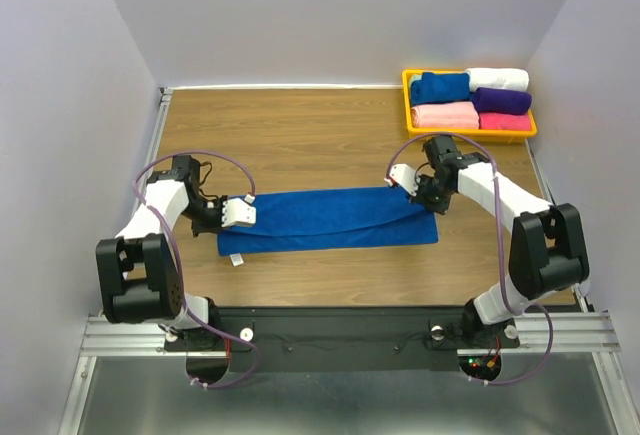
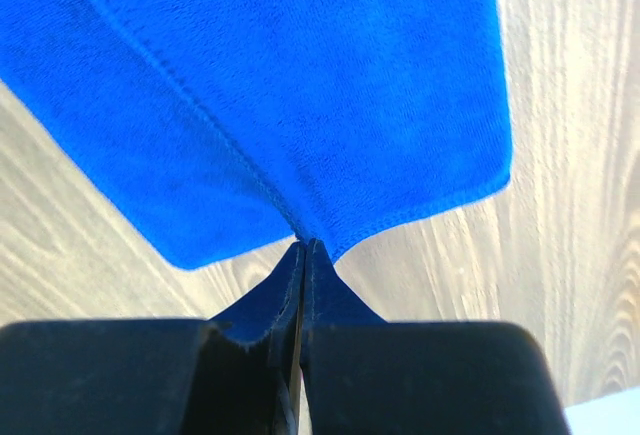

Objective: Roll the towels
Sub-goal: Fold the towel

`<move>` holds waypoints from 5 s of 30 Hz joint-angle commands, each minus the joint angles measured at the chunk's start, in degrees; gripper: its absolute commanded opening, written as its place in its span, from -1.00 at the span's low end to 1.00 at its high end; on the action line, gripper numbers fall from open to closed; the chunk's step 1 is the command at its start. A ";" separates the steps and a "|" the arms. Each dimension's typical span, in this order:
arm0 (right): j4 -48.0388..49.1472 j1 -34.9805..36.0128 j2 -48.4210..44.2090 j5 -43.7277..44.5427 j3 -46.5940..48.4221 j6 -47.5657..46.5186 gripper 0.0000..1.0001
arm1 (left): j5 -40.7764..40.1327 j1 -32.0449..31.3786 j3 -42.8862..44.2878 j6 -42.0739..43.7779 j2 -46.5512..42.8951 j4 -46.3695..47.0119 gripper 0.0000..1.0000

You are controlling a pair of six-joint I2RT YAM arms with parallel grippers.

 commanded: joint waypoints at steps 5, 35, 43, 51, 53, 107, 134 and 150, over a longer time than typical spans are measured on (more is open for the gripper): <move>-2.88 0.20 -5.38 1.10 -0.21 -1.24 -0.99 | 1.15 -0.34 1.36 0.76 -5.99 -6.64 -1.00; -6.84 -2.97 -5.83 -3.81 -4.17 -4.75 -0.99 | 0.89 0.37 -4.70 2.09 -7.75 -6.82 -1.00; -3.85 -2.79 -2.75 -3.64 -7.24 -4.05 -0.99 | 1.06 -0.42 -6.99 -1.78 -3.71 -1.20 -1.00; -3.50 -2.88 -2.48 -2.41 -5.15 -3.26 -0.99 | 2.11 -0.60 -4.54 -3.36 -3.18 -1.63 -1.00; -3.93 -2.79 -3.35 -1.79 -3.48 -2.82 -0.99 | 2.64 -0.43 -2.25 -3.10 -3.36 -3.56 -1.00; -11.57 -3.84 -8.54 -5.13 -2.08 -1.24 0.06 | -1.14 1.06 -3.04 -6.62 -7.39 -6.10 -0.13; -5.43 -3.23 14.66 -4.52 3.58 18.27 -0.42 | -3.77 -6.49 4.51 -66.81 13.50 23.06 -0.38; -4.47 21.10 21.42 -27.00 9.52 39.36 -0.20 | -4.75 -10.09 74.18 -72.88 57.45 13.60 -0.26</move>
